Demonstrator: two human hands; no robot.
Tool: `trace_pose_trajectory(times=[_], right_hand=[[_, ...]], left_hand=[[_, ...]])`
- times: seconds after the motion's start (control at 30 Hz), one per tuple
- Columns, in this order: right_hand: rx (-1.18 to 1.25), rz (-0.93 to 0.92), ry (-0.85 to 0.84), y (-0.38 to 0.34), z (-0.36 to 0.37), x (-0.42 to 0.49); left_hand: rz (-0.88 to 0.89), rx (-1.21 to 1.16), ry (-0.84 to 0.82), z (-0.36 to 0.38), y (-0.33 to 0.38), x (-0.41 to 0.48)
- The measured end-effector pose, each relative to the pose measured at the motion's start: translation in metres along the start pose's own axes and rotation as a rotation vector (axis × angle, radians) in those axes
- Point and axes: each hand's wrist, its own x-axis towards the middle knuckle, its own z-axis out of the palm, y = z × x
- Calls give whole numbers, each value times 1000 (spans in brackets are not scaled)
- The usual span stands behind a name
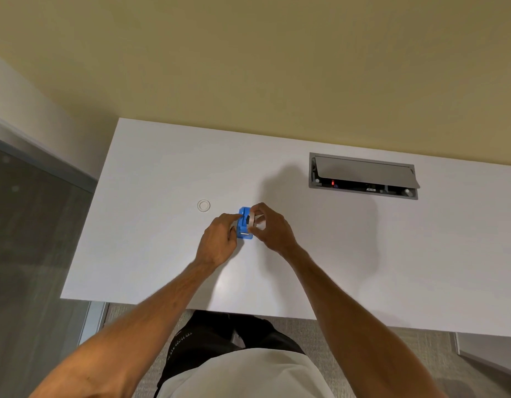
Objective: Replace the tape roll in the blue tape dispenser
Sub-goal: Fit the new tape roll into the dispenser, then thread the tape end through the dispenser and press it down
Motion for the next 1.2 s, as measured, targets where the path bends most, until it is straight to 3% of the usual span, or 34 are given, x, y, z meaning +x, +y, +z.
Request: trace_pose_trajectory(times=[0.23, 0.5, 1.2], right_hand=[[-42, 0, -16, 1, 3, 13], [-84, 13, -15, 3, 11, 31], [-144, 28, -43, 14, 19, 51]], left_hand=[[85, -20, -119, -7, 1, 18], [5, 32, -240, -2, -7, 36], [42, 65, -248, 10, -11, 51]])
